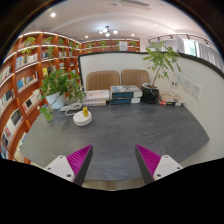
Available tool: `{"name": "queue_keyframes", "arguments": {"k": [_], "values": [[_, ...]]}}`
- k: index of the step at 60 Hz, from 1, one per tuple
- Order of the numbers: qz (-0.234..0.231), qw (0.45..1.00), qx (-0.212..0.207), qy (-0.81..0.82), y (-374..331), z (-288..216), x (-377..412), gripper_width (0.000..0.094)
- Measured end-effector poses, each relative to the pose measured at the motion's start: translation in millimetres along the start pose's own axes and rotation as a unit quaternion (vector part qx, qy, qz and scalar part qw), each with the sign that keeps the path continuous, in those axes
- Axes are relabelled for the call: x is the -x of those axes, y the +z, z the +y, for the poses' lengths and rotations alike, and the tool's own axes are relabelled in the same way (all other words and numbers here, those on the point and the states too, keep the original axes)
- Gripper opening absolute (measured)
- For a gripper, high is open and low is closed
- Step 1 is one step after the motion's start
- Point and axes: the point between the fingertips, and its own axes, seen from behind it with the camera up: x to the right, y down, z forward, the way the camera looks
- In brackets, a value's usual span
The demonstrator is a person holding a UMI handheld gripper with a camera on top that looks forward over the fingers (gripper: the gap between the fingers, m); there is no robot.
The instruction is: Unplug charger
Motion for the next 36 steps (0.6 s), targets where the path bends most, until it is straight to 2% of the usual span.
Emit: {"name": "queue_keyframes", "arguments": {"k": [8, 23, 26, 36], "values": [[-0.03, 0.999, -0.009, -0.015, 60.5, -13.6, 66.2, 0.0864], [-0.026, 0.999, -0.014, -0.016, 175.9, -60.1, 129.7, 0.0844], [-0.019, 1.0, -0.017, -0.014, 197.9, -69.7, 133.0, 0.0801], [0.001, 1.0, -0.027, -0.015, 252.1, -88.9, 134.7, 0.055]]}}
